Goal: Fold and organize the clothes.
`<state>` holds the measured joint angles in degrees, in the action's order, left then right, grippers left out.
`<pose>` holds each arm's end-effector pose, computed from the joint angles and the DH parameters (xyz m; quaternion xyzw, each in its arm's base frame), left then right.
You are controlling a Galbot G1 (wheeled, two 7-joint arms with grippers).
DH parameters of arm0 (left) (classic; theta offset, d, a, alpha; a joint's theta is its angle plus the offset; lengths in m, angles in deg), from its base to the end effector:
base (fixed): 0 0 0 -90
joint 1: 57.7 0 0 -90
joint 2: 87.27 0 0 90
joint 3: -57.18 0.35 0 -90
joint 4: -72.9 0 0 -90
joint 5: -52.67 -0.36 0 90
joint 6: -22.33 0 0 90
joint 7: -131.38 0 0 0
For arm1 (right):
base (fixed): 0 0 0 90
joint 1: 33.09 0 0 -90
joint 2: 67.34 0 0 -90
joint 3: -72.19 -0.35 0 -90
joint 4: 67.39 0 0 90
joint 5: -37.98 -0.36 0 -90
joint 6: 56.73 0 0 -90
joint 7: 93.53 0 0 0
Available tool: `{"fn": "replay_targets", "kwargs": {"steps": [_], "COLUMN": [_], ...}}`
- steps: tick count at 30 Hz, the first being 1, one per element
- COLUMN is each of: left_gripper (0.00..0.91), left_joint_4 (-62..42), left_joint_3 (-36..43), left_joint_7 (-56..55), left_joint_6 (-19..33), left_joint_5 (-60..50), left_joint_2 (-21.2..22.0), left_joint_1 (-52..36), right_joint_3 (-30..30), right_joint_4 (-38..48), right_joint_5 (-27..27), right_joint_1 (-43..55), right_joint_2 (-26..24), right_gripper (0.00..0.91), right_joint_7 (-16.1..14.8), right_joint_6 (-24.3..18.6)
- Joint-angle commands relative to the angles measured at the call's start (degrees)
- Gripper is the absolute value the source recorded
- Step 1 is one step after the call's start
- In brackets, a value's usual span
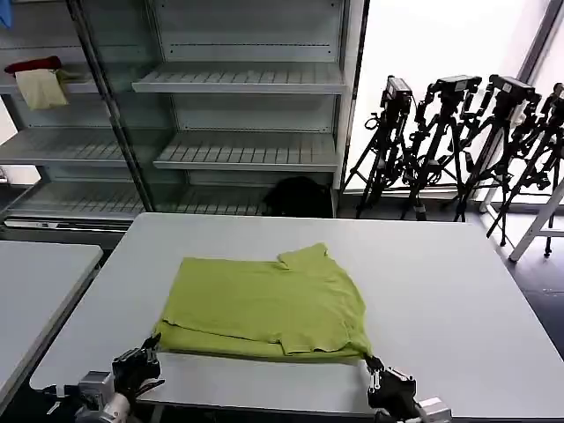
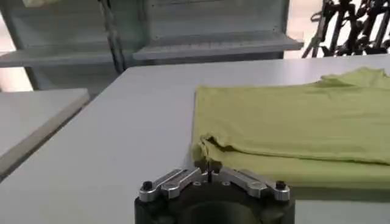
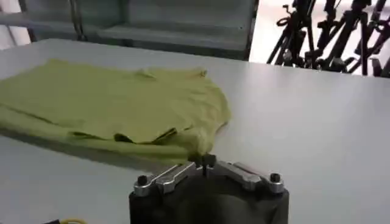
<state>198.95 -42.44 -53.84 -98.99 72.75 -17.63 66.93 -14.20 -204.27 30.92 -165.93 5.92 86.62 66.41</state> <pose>0.1721 0.0937 -0.2557 0.0115 -0.9678 -0.0387 0.2483 0.1202 -0.0103 -0.2315 0.1141 -0.9569 0.0557 0.2611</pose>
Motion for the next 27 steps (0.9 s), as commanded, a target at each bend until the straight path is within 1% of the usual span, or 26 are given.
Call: {"fn": "replay_targets", "kwargs": {"steps": [1,4,5,6,7,8,9,10,13,20,23,27], "left_gripper": [0.000,0.000,0.050,0.816,0.907,0.907,0.907,0.907,0.907,0.907,0.907,0.907], "left_joint_4": [1.5,1.1,1.0,1.0,1.0,1.1,1.0,1.0,1.1,0.8,0.2,0.0], "left_joint_3": [-1.2,-0.8,-0.8,-0.8,-0.8,-0.8,-0.8,-0.8,-0.8,-1.1,-1.8,-3.4], "left_joint_7": [-1.5,-1.7,-1.9,-2.0,-2.3,-2.9,-2.9,-2.9,-3.6,-4.4,-5.4,-5.7], "left_joint_6": [0.6,0.9,0.9,0.9,0.9,0.8,0.9,1.4,1.6,1.8,1.8,1.6], "left_joint_5": [-0.5,-1.0,-1.0,-1.0,-1.2,-1.4,-2.0,-2.4,-2.7,-2.7,-2.5,-1.9], "left_joint_2": [0.7,1.2,1.3,1.4,1.4,1.4,1.4,1.5,1.7,1.7,1.7,1.5], "left_joint_1": [4.1,4.2,4.2,4.2,4.2,4.2,4.2,4.1,3.9,3.0,2.2,1.5], "right_joint_3": [0.6,0.9,0.8,0.9,0.8,0.8,0.8,0.8,0.5,-0.8,-1.6,-2.8], "right_joint_4": [-0.6,-0.3,-0.3,-0.3,-0.1,-0.1,0.1,0.3,0.0,-0.6,0.2,0.1], "right_joint_5": [2.6,2.7,2.7,2.7,2.9,3.0,4.6,5.1,5.0,5.0,4.9,3.7], "right_joint_1": [-4.5,-4.8,-4.8,-4.8,-4.7,-4.6,-4.3,-4.1,-3.3,-2.5,-1.3,-1.0], "right_joint_2": [-0.5,-0.3,-0.3,-0.3,-0.2,-0.2,0.2,0.5,1.0,1.1,1.5,1.5], "right_gripper": [0.000,0.000,0.282,0.907,0.907,0.907,0.907,0.907,0.907,0.907,0.907,0.907], "right_joint_7": [-0.5,-0.5,-0.6,-0.2,0.2,0.2,1.4,1.7,3.3,4.2,5.0,5.0], "right_joint_6": [0.0,0.0,0.0,0.0,0.0,0.0,-0.1,-0.5,-1.3,-1.2,-0.5,-0.1]}}
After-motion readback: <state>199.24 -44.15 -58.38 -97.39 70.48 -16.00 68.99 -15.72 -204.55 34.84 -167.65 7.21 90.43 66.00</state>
